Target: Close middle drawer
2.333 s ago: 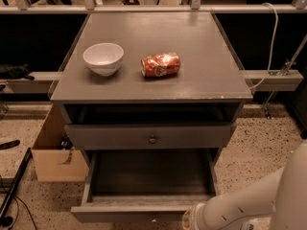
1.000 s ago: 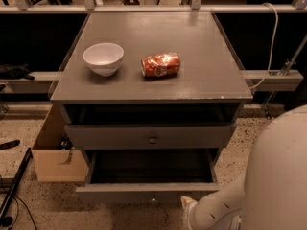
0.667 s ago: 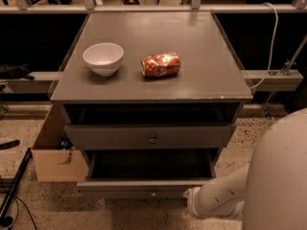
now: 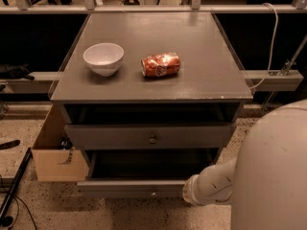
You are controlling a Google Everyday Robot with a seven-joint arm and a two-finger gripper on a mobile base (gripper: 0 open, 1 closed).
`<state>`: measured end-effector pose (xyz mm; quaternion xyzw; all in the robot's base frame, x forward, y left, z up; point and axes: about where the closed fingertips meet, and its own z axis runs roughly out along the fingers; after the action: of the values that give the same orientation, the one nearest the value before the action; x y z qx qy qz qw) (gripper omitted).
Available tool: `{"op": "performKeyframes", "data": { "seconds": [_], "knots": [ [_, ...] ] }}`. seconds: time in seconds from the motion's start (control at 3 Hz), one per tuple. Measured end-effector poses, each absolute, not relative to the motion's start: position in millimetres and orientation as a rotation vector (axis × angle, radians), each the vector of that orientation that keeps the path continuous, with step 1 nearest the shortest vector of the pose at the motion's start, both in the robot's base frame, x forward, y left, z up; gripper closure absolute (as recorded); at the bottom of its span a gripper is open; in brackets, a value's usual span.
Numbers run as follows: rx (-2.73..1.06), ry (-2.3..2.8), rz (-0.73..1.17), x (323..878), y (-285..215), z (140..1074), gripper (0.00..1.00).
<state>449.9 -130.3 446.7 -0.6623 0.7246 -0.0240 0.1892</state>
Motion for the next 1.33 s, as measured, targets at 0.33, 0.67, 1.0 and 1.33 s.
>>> {"op": "performKeyframes", "data": {
  "seconds": [0.33, 0.67, 1.0, 1.33],
  "knots": [
    [-1.863, 2.037, -0.066, 449, -130, 446, 1.0],
    [-1.91, 2.04, -0.091, 453, -122, 436, 1.0],
    [-1.985, 2.037, -0.156, 473, -114, 420, 1.0],
    [-2.0, 2.029, -0.158, 475, -111, 420, 0.82]
  ]
}}
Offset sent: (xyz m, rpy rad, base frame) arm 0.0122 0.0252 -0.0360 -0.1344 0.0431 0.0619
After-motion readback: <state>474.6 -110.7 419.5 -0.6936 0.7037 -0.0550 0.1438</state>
